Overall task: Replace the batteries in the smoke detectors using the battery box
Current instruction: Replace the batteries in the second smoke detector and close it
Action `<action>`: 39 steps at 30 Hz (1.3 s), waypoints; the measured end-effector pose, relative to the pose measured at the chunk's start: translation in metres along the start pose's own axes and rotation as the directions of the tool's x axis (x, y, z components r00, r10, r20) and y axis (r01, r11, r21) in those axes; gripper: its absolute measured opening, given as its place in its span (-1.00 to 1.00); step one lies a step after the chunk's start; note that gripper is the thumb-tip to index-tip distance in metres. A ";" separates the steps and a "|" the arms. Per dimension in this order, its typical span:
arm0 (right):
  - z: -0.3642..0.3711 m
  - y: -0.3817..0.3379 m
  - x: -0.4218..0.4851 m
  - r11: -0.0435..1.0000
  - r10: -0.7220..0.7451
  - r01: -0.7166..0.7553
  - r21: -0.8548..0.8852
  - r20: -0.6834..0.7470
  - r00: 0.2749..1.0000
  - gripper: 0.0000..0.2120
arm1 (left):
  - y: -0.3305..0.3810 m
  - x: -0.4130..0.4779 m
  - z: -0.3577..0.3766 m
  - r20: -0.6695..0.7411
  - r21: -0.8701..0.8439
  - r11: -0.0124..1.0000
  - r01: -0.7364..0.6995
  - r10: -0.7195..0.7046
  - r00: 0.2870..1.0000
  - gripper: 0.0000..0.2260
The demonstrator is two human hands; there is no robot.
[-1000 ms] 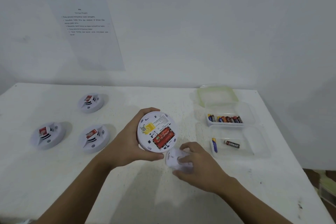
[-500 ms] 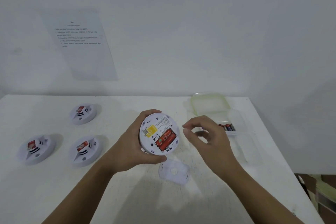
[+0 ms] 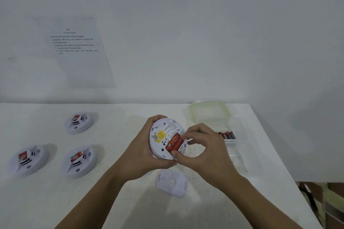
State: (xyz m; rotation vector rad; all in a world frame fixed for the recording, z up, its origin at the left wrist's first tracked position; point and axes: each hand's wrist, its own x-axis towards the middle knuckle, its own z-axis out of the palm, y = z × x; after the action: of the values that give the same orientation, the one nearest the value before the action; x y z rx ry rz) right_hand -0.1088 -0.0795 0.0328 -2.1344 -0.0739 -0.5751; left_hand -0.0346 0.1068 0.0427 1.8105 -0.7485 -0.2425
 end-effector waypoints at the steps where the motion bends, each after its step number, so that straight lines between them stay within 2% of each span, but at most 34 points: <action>1: -0.001 0.001 0.001 0.999 -0.006 0.007 -0.037 0.019 1.000 -0.67 | 0.000 0.000 0.001 0.010 0.006 1.000 0.004 -0.004 1.000 -0.21; 7: -0.001 0.003 0.002 0.975 -0.088 0.109 -0.193 0.114 0.990 -0.68 | -0.002 0.005 0.004 0.108 0.055 0.998 0.026 -0.031 0.994 -0.23; 14: -0.001 0.004 0.003 0.970 -0.105 0.121 -0.212 0.086 0.991 -0.70 | 0.000 0.014 0.002 0.132 0.090 0.996 0.014 -0.026 0.991 -0.23; 19: -0.003 0.005 0.007 0.996 0.011 -0.011 -0.088 0.003 1.000 -0.74 | 0.000 0.017 0.004 0.076 0.105 0.994 -0.006 -0.002 0.997 -0.24; 26: 0.003 0.018 0.007 0.945 0.254 -0.258 0.201 0.042 0.966 -0.67 | -0.004 0.018 0.007 0.065 0.119 0.993 0.004 -0.011 0.998 -0.23; 30: 0.007 0.023 0.007 0.916 0.310 -0.314 0.250 0.055 0.949 -0.76 | -0.007 0.017 0.009 0.047 0.146 0.989 0.006 -0.013 0.999 -0.22; 39: -0.001 0.023 0.013 0.882 0.319 -0.323 0.343 0.071 0.945 -0.73 | -0.004 0.019 0.012 -0.003 0.095 0.996 -0.003 0.003 1.000 -0.22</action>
State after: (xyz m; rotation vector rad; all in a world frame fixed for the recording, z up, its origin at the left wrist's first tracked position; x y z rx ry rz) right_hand -0.0916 -0.0958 0.0209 -1.7503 0.1596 -0.3229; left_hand -0.0241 0.0863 0.0379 1.8986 -0.7717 -0.2054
